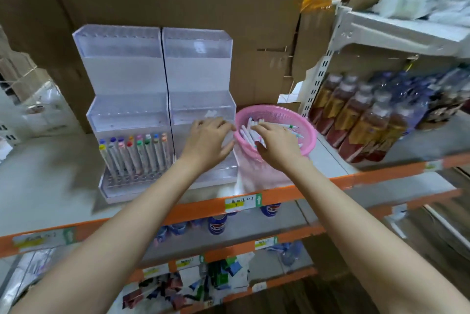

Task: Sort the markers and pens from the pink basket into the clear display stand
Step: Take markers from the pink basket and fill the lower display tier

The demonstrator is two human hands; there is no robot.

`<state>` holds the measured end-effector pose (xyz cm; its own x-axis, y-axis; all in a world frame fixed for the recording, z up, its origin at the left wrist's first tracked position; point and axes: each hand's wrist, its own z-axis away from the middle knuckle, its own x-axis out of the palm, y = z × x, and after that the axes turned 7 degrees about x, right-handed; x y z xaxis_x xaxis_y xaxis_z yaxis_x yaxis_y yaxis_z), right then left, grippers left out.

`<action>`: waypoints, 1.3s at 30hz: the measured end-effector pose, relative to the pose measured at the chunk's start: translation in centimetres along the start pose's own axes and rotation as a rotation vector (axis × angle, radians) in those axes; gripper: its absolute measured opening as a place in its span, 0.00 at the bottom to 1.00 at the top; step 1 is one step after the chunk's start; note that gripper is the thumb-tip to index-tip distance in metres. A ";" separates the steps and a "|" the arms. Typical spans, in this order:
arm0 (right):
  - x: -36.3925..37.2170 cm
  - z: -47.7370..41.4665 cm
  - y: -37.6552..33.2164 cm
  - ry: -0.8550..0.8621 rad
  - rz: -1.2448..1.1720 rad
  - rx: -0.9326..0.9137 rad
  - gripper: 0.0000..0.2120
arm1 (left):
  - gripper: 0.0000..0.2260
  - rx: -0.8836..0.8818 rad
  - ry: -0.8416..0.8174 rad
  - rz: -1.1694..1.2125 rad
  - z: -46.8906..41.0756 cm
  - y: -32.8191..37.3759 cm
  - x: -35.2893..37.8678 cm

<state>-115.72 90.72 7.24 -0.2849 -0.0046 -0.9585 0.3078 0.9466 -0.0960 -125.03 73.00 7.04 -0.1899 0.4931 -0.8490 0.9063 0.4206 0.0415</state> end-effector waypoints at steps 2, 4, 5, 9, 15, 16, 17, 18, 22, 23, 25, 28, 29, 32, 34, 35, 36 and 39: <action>0.0 -0.1 2.1 -0.039 0.039 0.052 0.20 | 0.14 0.011 -0.015 0.036 -1.3 1.4 1.4; 0.3 -0.3 3.9 -0.070 0.052 0.081 0.22 | 0.12 0.011 -0.038 0.064 -2.7 2.7 2.6; 0.5 -0.4 4.7 -0.085 0.049 0.089 0.23 | 0.12 0.009 -0.048 0.074 -3.4 3.2 3.2; 1.4 -1.3 7.4 -0.150 0.063 0.089 0.22 | 0.10 -0.031 -0.050 0.161 -5.8 4.5 5.8; 2.8 -4.0 9.3 -0.227 0.050 0.064 0.15 | 0.10 -0.222 -0.311 0.120 -8.8 4.8 9.1; 3.2 -4.5 9.3 -0.256 0.032 0.061 0.11 | 0.09 -0.255 -0.360 0.085 -9.2 4.6 9.6; 3.4 -4.9 9.3 -0.290 0.013 0.053 0.08 | 0.09 -0.284 -0.390 0.058 -9.6 4.5 10.0; 3.7 -5.3 9.2 -0.316 -0.005 0.041 0.08 | 0.08 -0.304 -0.402 0.038 -9.9 4.5 10.4; 5.1 -7.0 8.6 -0.351 -0.084 0.063 0.10 | 0.10 -0.372 -0.413 0.000 -10.7 4.5 11.1; 5.3 -7.4 8.5 -0.363 -0.102 0.080 0.10 | 0.09 -0.397 -0.405 0.007 -10.8 4.4 11.2; 5.3 -8.0 8.4 -0.388 -0.165 0.127 0.10 | 0.09 -0.435 -0.402 0.036 -11.0 4.3 11.5; 5.5 -8.3 8.5 -0.403 -0.268 0.194 0.12 | 0.10 -0.447 -0.405 0.065 -11.2 4.2 11.9; 5.8 -8.2 8.6 -0.413 -0.324 0.228 0.13 | 0.10 -0.446 -0.397 0.068 -11.2 4.2 12.0; 6.5 -8.1 9.3 -0.414 -0.519 0.318 0.11 | 0.12 -0.439 -0.386 0.091 -11.1 4.1 12.3; 6.7 -8.1 9.6 -0.433 -0.577 0.330 0.11 | 0.12 -0.440 -0.380 0.114 -11.1 3.9 12.3; 6.7 -8.1 9.6 -0.443 -0.599 0.334 0.12 | 0.12 -0.439 -0.375 0.124 -11.1 3.9 12.2; 6.7 -8.1 9.6 -0.450 -0.632 0.341 0.14 | 0.11 -0.439 -0.370 0.129 -11.1 3.8 12.2; 6.8 -8.2 9.6 -0.450 -0.695 0.349 0.17 | 0.11 -0.437 -0.357 0.152 -11.0 3.7 12.0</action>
<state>-122.12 102.45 1.97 -0.1491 -0.7351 -0.6613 0.4777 0.5320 -0.6991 -128.09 88.88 2.82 0.1376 0.3169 -0.9384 0.6593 0.6777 0.3255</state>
